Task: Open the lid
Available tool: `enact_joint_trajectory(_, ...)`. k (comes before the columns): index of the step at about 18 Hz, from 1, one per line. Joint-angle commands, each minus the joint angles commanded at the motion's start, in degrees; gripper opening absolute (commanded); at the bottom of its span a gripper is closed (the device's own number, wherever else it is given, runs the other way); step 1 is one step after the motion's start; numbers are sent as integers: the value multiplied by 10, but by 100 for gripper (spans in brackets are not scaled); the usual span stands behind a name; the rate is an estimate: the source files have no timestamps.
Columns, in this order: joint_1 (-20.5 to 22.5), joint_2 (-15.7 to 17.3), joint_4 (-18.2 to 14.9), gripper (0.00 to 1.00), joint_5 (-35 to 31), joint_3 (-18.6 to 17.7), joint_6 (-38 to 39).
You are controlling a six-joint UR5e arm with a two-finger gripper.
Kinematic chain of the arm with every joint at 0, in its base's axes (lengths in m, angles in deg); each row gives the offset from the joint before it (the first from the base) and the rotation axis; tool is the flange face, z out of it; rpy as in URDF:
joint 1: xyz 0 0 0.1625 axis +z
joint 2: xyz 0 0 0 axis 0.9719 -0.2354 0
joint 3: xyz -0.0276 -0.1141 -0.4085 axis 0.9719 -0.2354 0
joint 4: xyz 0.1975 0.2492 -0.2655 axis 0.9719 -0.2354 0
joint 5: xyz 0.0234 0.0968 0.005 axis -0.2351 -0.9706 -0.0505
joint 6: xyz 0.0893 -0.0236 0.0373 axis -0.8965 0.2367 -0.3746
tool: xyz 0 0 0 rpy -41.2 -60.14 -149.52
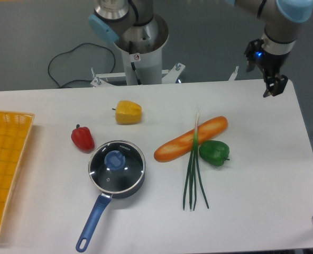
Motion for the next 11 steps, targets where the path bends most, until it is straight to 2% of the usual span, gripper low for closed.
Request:
enact_joint_trajectory(5,-4,0,-1,100,1,4,11)
enact_joint_trajectory(11,-26,-13,-1,100,2,1,101)
